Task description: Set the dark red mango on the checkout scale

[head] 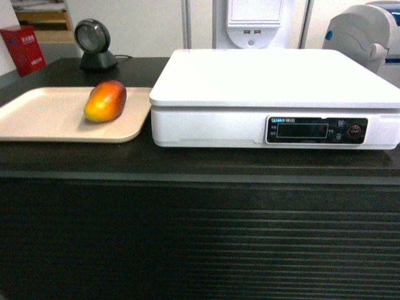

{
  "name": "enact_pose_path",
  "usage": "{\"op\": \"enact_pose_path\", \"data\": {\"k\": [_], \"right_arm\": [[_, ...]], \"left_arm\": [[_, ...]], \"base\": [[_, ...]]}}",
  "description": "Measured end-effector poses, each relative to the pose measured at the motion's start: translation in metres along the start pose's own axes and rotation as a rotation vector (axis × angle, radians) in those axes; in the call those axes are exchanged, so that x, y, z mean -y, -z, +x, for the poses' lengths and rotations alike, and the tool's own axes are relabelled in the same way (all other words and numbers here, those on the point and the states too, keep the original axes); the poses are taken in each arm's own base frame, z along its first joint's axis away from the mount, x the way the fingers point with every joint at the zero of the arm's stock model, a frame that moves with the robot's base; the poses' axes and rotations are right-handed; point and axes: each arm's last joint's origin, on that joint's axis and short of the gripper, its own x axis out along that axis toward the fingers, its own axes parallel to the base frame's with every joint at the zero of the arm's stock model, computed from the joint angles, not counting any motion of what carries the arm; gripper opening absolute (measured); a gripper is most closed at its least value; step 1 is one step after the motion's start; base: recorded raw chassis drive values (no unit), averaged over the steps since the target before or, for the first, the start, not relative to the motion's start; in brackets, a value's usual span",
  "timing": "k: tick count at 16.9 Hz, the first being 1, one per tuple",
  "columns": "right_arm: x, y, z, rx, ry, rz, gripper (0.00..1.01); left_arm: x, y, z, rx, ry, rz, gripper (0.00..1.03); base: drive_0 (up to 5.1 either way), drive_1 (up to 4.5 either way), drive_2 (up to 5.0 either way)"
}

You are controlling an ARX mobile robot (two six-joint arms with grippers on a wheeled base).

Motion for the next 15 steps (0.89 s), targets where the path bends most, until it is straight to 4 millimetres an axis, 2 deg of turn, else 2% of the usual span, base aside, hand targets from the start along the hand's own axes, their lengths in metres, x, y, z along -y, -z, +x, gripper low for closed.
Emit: {"op": "enact_pose_path", "data": {"k": [15], "right_arm": [[0.0,-0.0001,0.0,0.001,0.0,-0.002,0.98]], "left_arm": [[0.0,-0.0002,0.0,0.001,0.0,0.0,0.98]], "base": [[0.0,0.0,0.0]]}}
